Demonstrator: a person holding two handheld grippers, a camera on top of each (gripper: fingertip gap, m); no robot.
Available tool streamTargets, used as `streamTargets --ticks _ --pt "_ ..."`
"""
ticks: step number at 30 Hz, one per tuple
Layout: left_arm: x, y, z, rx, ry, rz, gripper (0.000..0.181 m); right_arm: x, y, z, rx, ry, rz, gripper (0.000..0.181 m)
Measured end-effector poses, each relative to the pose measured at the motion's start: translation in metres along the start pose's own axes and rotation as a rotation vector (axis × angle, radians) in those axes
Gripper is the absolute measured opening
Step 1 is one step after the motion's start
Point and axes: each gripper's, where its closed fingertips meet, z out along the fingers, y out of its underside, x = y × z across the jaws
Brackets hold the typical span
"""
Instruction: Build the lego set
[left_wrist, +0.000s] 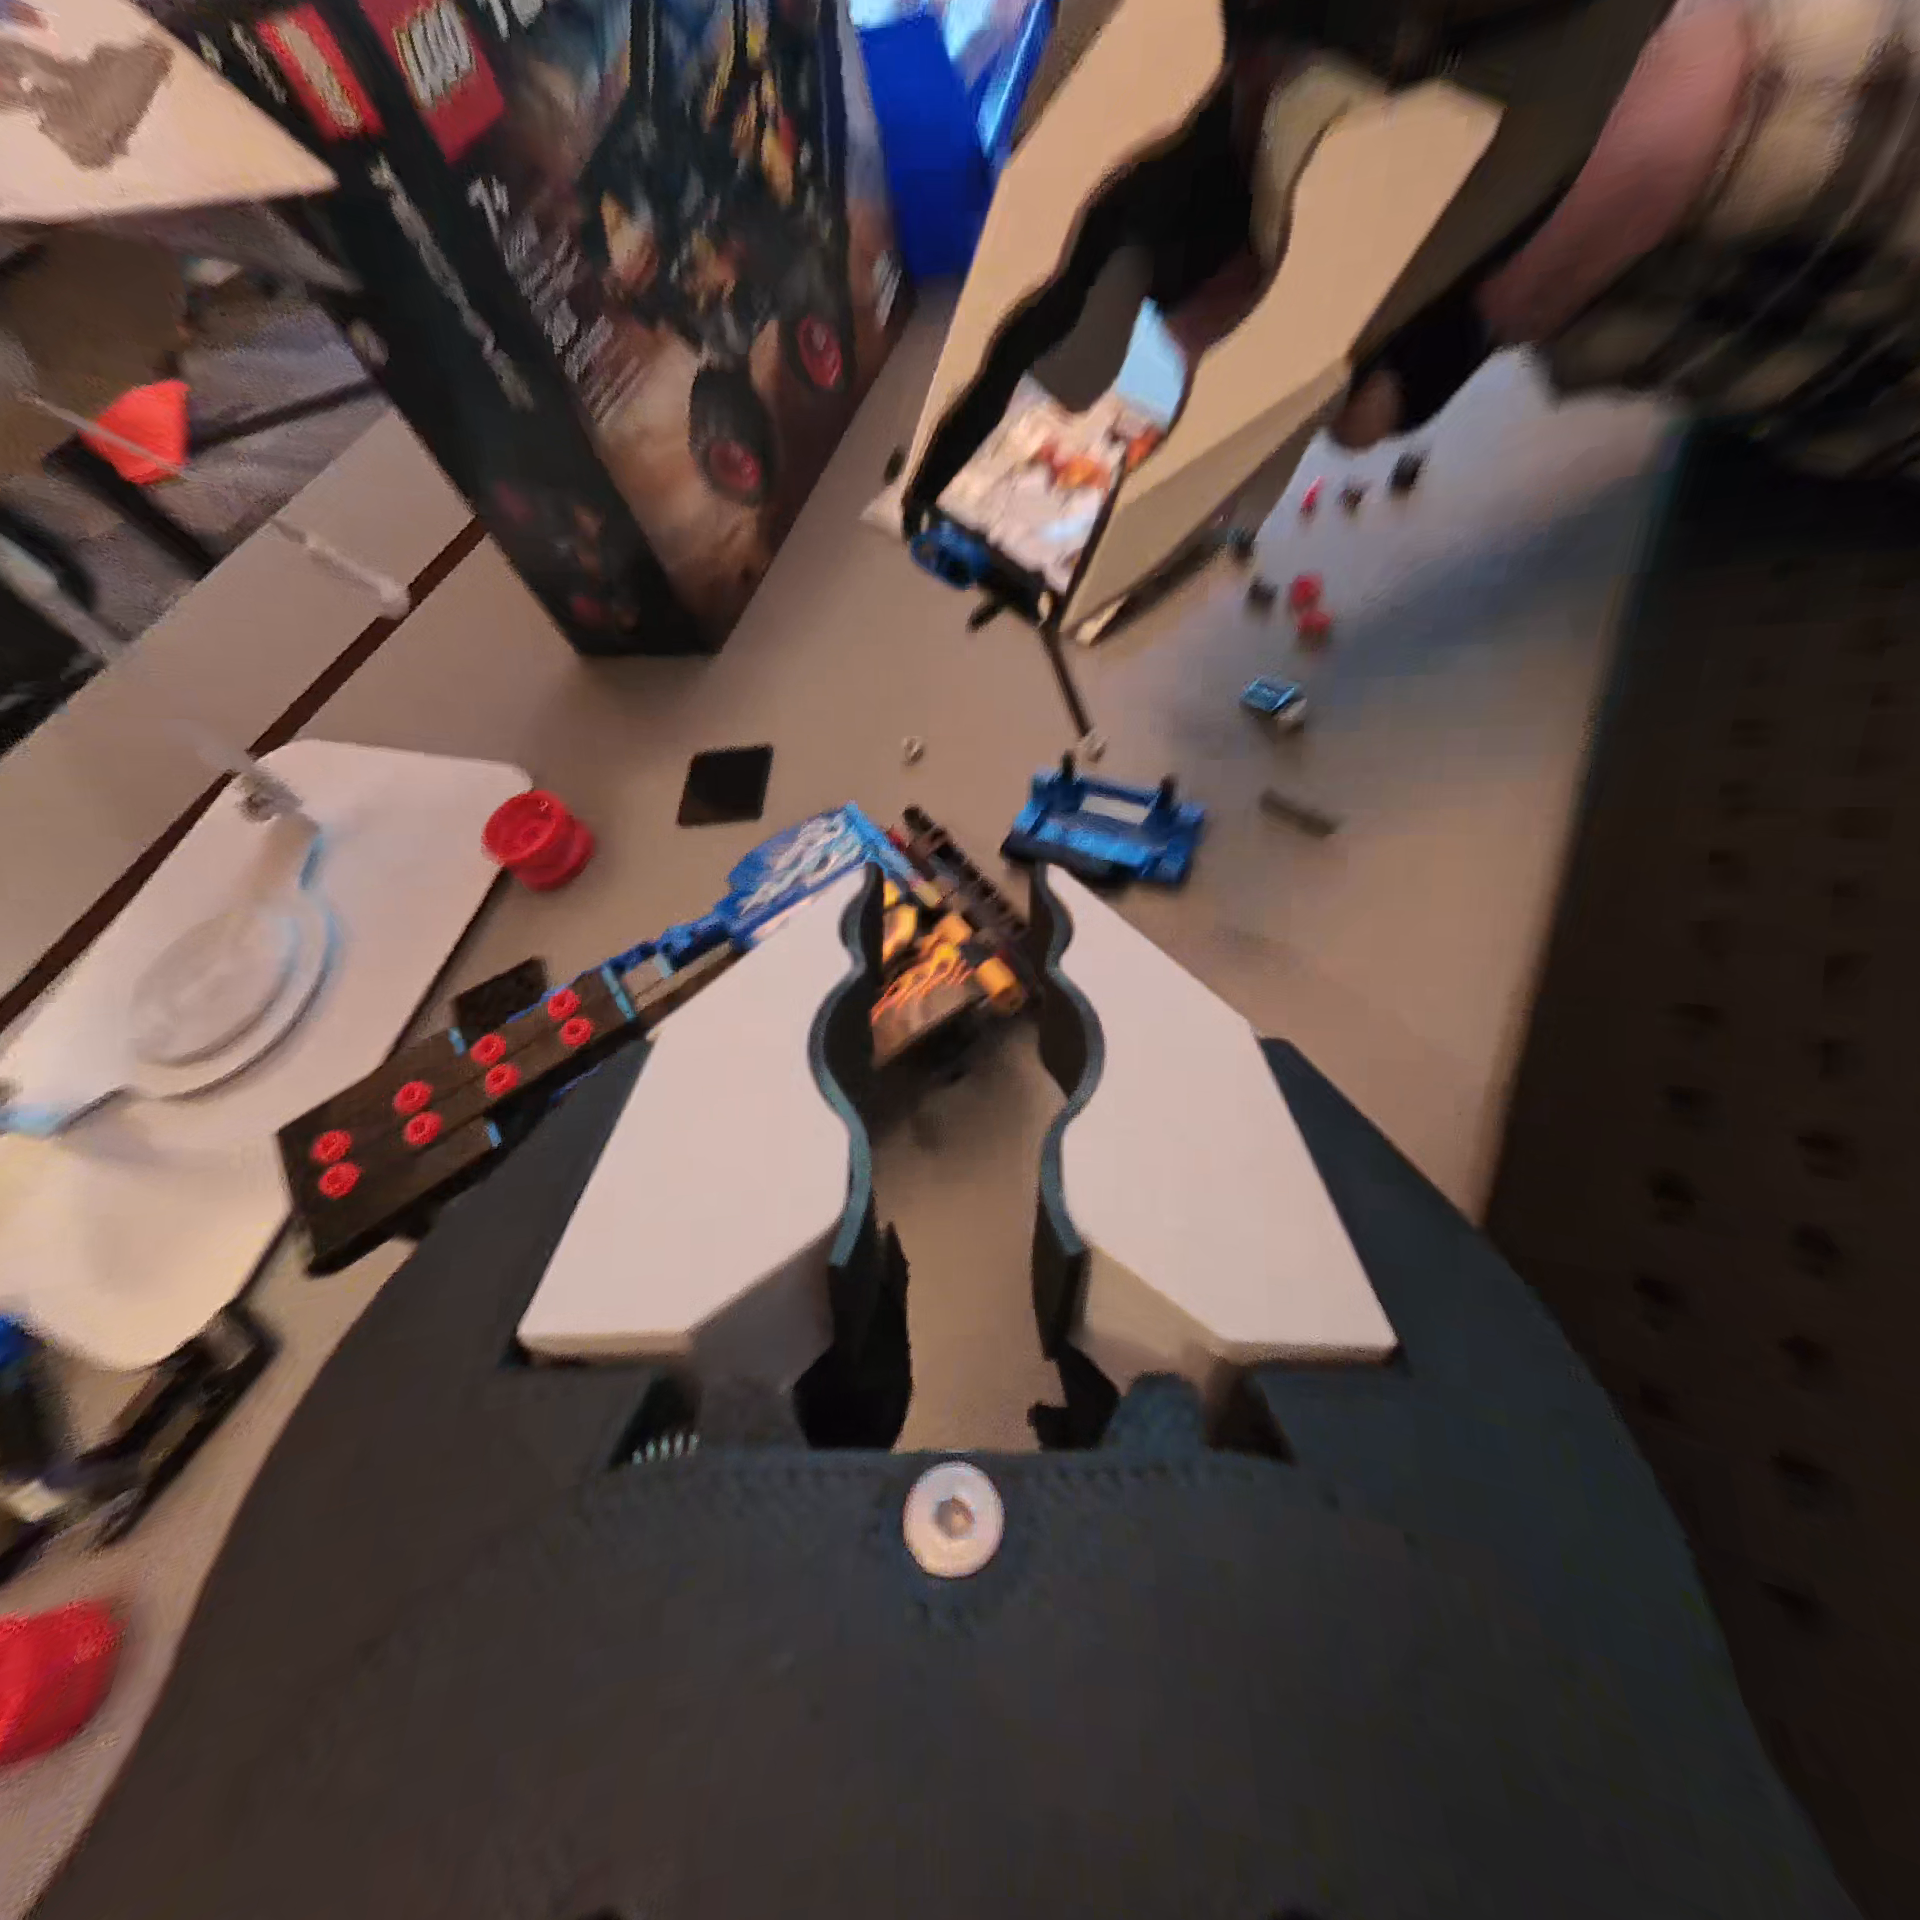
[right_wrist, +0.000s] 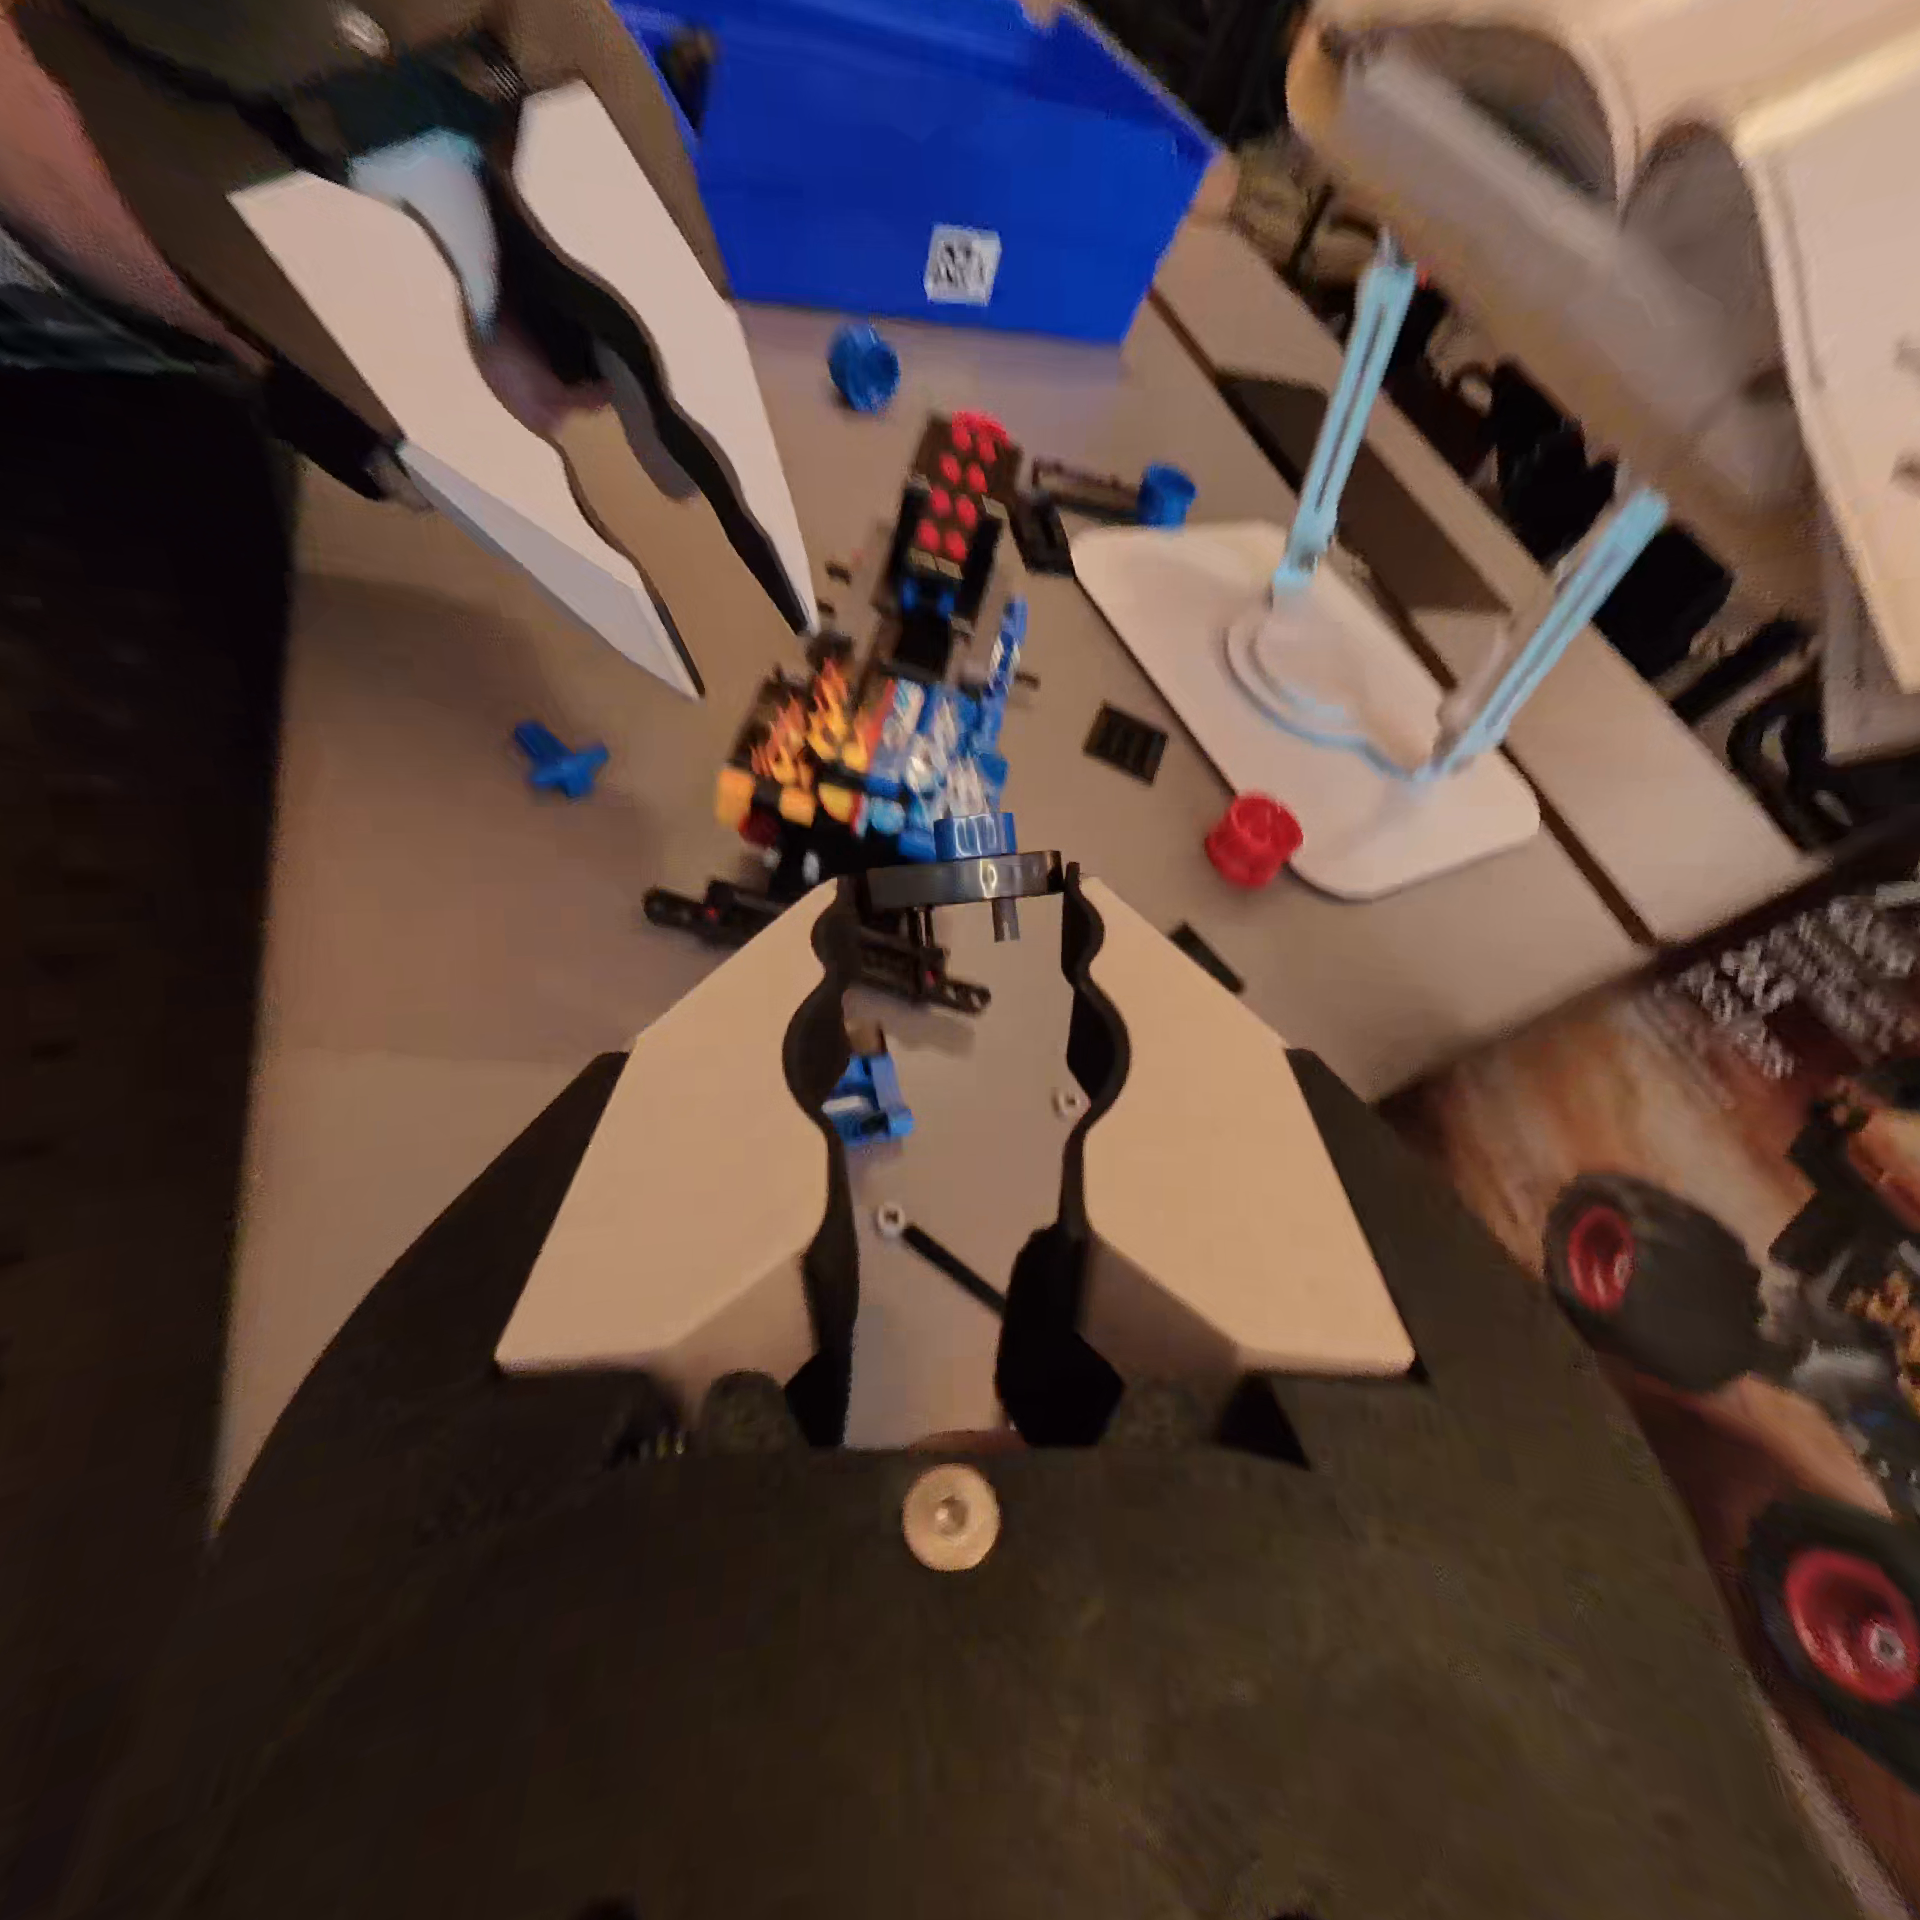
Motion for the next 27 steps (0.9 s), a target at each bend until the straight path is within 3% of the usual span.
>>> streamTargets --ticks 7,14,16,21,27 --pt "0.023 -0.062 -0.032 0.430 0.465 -0.439 0.028 -0.041 -0.071 -0.007 0.306 -0.184 0.019 0.038" --pt "0.034 -0.078 -0.047 0.573 0.738 -0.622 0.023 -0.061 -0.098 -0.011 0.428 -0.255 -0.009 0.038" --pt "0.035 -0.079 -0.051 0.595 0.760 -0.619 0.014 -0.061 -0.102 -0.011 0.440 -0.245 -0.021 0.038" --pt "0.028 -0.074 -0.048 0.584 0.664 -0.574 0.012 -0.058 -0.098 -0.005 0.389 -0.173 -0.089 0.038" --pt "0.015 -0.062 -0.034 0.500 0.463 -0.496 0.009 -0.049 -0.087 0.011 0.173 0.016 -0.286 0.043"
